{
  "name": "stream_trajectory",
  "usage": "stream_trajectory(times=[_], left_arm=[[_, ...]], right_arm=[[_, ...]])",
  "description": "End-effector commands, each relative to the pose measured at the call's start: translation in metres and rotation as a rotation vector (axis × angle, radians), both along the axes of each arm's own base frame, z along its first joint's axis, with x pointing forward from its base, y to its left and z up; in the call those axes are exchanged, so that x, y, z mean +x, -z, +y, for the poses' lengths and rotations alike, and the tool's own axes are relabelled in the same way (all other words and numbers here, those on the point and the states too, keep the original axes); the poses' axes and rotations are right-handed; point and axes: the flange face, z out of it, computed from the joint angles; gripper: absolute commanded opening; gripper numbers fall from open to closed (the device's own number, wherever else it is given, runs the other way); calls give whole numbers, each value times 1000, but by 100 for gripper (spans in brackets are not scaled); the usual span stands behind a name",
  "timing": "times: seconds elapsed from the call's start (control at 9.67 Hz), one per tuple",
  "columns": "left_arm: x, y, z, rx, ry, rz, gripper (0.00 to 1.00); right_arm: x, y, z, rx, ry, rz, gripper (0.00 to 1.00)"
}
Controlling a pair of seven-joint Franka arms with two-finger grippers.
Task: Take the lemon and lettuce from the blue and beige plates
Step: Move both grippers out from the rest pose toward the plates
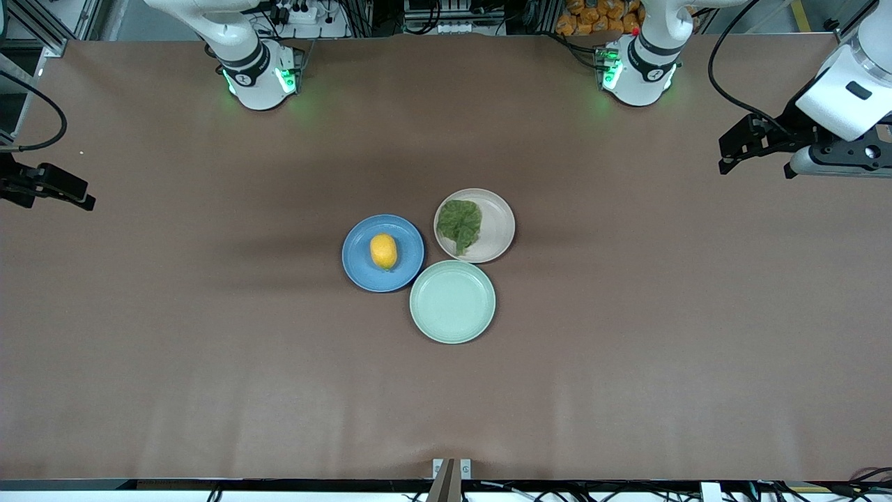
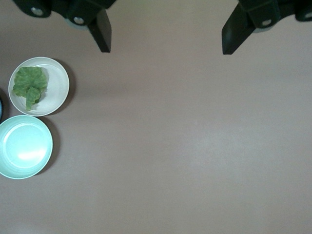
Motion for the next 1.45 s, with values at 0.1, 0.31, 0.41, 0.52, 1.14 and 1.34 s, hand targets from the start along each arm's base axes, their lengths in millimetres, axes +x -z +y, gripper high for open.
stream_trajectory(times=[0.1, 0.31, 0.41, 0.52, 1.14, 1.34], left_arm=[[-1, -3, 1, -4, 29, 6, 100], [-2, -4, 3, -12, 23, 5, 100], [-1, -3, 2, -13, 21, 7, 100], [0, -1, -3, -15, 12, 11, 100], [23, 46, -33, -76, 21, 86, 100], [32, 83, -72, -51, 83, 115, 100]], right_arm=[[-3, -7, 3, 3, -9, -9, 100], [-3, -6, 2, 3, -4, -6, 100], [-3, -7, 0, 3, -6, -7, 100], [-3, -7, -1, 3, -4, -7, 100], [-3, -4, 17, 28, -21, 8, 100], [2, 5, 42, 28, -64, 21, 100]])
